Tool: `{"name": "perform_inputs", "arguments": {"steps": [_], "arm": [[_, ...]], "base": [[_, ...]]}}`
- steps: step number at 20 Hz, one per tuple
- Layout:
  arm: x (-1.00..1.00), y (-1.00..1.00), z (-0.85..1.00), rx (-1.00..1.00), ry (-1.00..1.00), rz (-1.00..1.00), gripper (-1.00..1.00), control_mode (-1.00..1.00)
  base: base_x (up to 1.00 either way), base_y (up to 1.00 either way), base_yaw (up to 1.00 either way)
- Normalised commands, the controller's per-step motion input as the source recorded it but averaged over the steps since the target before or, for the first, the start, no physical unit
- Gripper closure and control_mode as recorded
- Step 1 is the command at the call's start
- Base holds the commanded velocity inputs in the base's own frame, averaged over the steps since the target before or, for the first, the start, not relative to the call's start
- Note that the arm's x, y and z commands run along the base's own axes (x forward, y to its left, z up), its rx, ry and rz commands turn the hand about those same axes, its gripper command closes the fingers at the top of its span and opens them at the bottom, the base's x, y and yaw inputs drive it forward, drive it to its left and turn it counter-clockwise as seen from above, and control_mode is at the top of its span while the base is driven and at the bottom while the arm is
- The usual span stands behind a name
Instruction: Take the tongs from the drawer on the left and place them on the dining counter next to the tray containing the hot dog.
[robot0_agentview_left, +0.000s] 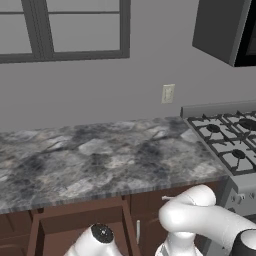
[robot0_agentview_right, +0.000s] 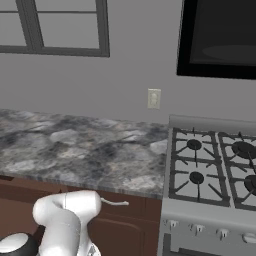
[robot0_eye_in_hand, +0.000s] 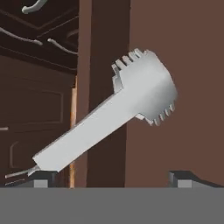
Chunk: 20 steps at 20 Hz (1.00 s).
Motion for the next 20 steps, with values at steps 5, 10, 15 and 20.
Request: {"name": "perform_inputs", "arguments": {"steps": [5, 10, 15, 20], "arm": [[0.00, 0.00, 0.00, 0.09, -0.06, -0.21, -1.00, -1.00], [0.00, 0.00, 0.01, 0.06, -0.02, -0.14, -1.00, -1.00], [0.00, 0.00, 0.25, 0.04, 0.03, -0.08, -1.00, -1.00], [0.00, 0.00, 0.70, 0.00, 0.13, -0.07, -1.00, -1.00]], "base": [[0.00, 0.00, 0.00], [0.00, 0.00, 0.00], [0.00, 0.00, 0.00], [0.00, 0.00, 0.00]]}}
